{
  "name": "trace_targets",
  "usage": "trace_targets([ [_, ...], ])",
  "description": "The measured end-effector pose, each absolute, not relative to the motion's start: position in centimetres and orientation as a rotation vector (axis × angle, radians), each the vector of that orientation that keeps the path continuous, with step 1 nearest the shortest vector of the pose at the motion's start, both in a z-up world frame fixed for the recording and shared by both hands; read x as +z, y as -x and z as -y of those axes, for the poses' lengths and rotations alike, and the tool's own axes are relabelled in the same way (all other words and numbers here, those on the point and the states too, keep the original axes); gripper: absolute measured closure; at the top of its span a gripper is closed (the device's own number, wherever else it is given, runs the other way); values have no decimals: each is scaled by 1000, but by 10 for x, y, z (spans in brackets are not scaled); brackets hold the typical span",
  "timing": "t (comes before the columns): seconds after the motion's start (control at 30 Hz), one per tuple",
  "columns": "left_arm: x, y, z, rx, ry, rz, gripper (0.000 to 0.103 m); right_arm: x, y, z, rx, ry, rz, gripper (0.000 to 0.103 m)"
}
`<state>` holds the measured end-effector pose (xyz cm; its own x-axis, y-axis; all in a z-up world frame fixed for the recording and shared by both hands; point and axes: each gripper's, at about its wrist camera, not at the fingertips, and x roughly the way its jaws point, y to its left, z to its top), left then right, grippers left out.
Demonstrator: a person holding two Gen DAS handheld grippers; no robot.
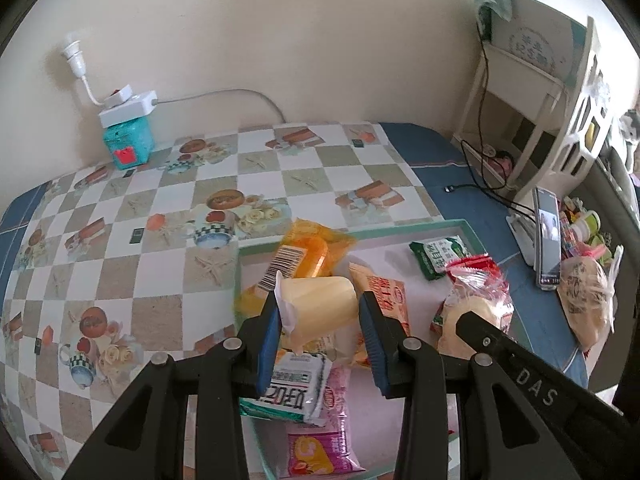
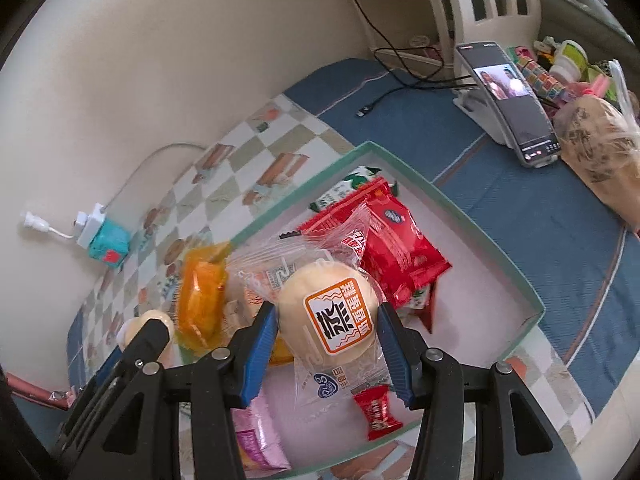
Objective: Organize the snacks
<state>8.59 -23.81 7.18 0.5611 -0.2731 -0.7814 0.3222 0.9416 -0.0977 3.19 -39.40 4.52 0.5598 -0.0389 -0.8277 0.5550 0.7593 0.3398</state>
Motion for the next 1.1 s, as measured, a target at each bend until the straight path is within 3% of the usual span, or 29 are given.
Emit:
trace_targets([
  [0.47, 59, -79, 264, -395, -157, -919, 62, 46, -23, 407, -426, -663, -906, 47],
  [0.57, 62, -78, 264, -398, -166, -904, 47, 47, -25, 405, -417, -656, -907, 47],
  [0.77, 63, -80, 259, -380, -165, -921, 45, 49, -26, 402, -413, -635, -910, 43],
  [1.1, 67, -97, 211, -171, -96, -979, 25, 49, -28, 399, -419, -596, -934, 28],
])
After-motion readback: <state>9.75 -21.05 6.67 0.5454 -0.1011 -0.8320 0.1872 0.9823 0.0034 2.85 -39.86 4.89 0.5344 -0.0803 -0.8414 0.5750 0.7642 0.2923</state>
